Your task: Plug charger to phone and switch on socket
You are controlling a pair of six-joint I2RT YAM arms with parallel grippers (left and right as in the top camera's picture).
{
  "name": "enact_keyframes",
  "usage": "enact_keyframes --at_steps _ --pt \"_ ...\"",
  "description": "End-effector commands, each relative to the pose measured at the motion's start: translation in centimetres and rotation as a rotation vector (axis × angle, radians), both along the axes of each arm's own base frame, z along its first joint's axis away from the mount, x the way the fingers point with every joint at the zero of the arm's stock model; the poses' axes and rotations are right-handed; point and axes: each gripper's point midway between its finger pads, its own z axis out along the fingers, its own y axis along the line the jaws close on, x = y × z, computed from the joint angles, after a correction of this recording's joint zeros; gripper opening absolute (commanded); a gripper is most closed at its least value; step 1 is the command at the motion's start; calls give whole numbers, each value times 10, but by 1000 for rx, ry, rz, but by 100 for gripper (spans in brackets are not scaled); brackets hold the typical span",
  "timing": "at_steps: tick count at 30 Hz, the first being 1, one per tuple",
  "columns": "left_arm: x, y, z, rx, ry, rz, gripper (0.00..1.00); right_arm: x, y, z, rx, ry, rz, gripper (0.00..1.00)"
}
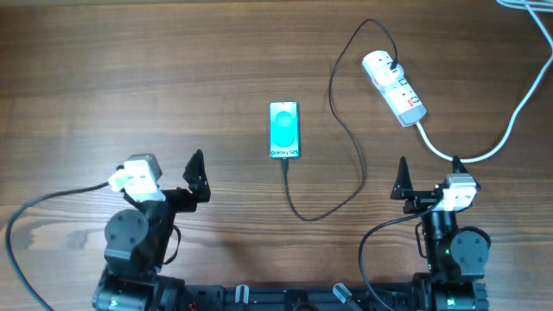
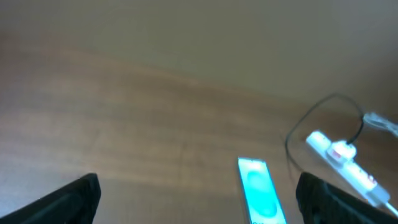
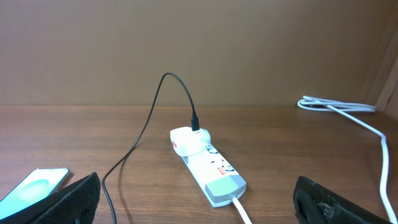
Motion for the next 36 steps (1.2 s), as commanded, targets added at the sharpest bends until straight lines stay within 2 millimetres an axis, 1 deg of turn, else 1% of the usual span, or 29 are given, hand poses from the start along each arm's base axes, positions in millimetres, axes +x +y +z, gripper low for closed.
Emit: enact_keyframes --at_steps 1,5,10,12,16,21,23,28,31,36 --pt "0 -3 -6 29 -87 -43 100 -1 -1 3 -9 -13 -1 100" --pt "-5 -5 1 102 -203 -98 100 -1 -1 3 -9 -12 -1 100" --pt "-9 10 0 108 -263 -30 100 -1 -1 3 -9 -12 -1 100" --pt "-9 14 1 111 -295 -14 100 -1 0 3 -9 -12 0 100" --pt "-8 12 -2 112 -333 -31 100 -1 -1 3 -9 -12 -1 100" --pt "-9 12 1 114 -406 -27 100 -1 0 3 -9 -13 0 100" --pt "-8 12 -3 113 -406 -27 100 -1 -1 3 -9 -12 -1 100" --pt "-8 13 -2 138 -412 -20 100 -1 -1 3 -10 -12 -1 100" --pt "-6 16 -15 138 -357 -11 100 -1 0 3 -9 -12 0 100" --pt "-4 17 -44 132 -235 -16 100 -1 -1 3 -9 -13 -1 100"
